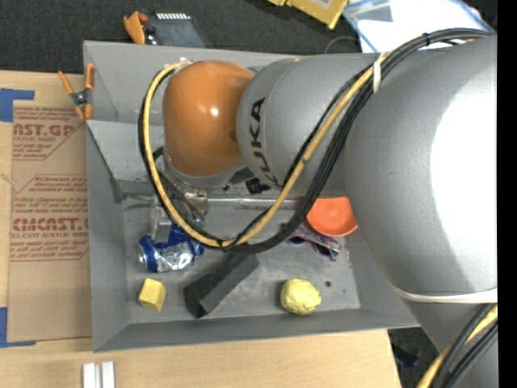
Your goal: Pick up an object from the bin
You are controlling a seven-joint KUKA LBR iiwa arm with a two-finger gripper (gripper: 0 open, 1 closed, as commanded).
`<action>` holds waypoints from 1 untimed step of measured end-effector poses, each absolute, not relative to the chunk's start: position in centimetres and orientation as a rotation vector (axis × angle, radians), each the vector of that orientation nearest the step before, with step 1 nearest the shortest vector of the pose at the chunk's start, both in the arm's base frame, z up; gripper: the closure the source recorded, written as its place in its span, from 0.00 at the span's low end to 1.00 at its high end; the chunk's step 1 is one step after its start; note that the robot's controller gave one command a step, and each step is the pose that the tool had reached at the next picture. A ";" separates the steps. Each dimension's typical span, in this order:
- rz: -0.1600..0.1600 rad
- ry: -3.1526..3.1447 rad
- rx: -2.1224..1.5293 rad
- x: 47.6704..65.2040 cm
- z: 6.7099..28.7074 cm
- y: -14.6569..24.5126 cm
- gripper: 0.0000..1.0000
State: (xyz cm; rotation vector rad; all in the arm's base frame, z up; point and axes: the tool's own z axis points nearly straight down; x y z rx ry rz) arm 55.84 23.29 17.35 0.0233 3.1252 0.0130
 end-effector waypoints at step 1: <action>0.009 3.116 -0.238 54.0 17.6 20.2 1.00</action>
Offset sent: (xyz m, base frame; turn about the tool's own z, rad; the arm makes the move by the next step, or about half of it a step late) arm 0.0055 -0.0569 -0.1035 -0.0691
